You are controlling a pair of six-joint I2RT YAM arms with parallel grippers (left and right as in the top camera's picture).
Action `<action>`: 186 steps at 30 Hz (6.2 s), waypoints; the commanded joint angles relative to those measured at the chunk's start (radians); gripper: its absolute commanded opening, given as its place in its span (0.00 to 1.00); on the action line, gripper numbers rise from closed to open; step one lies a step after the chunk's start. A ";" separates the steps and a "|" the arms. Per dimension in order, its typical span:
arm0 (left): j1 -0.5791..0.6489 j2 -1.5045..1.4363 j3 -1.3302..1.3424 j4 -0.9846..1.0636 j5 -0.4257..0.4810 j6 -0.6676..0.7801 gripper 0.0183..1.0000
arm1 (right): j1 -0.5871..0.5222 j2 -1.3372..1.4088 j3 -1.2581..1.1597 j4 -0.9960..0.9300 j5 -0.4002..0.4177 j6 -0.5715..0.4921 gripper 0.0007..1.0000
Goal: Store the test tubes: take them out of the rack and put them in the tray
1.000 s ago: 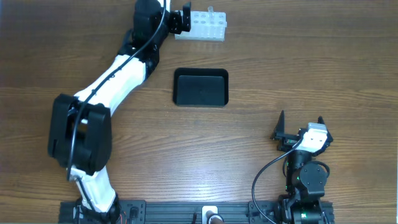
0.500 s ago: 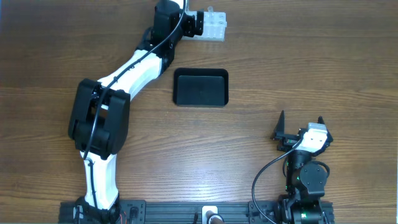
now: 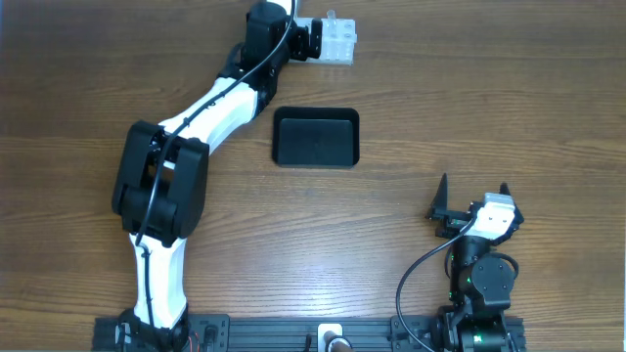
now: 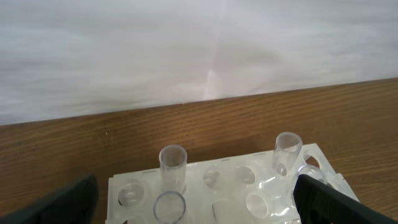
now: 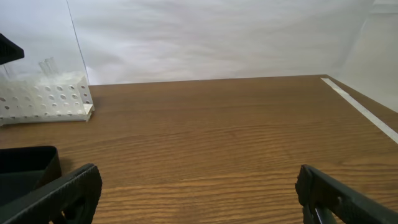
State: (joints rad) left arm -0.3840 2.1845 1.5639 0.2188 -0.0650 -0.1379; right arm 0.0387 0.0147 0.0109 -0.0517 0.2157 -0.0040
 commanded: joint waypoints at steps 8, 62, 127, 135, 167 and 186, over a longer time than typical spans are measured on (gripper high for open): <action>-0.010 0.031 0.023 -0.006 -0.042 -0.035 1.00 | -0.007 -0.008 -0.006 -0.002 -0.005 -0.001 0.99; -0.011 0.075 0.052 -0.037 -0.039 -0.117 0.40 | -0.007 -0.008 -0.006 -0.001 -0.005 -0.001 0.99; -0.065 -0.283 0.357 -0.645 -0.154 -0.024 0.06 | -0.007 -0.008 -0.006 -0.002 -0.005 -0.001 0.99; -0.135 -0.264 0.394 -0.955 -0.248 -0.261 0.02 | -0.007 -0.008 -0.006 -0.001 -0.005 -0.001 0.99; -0.164 0.016 0.394 -1.364 -0.134 -0.572 0.02 | -0.007 -0.008 -0.006 -0.002 -0.005 -0.001 0.99; -0.163 0.103 0.394 -1.307 -0.128 -0.503 0.02 | -0.007 -0.008 -0.006 -0.002 -0.005 -0.001 0.99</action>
State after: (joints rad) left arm -0.5442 2.2745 1.9450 -1.1019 -0.2050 -0.6807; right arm 0.0387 0.0147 0.0109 -0.0517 0.2157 -0.0040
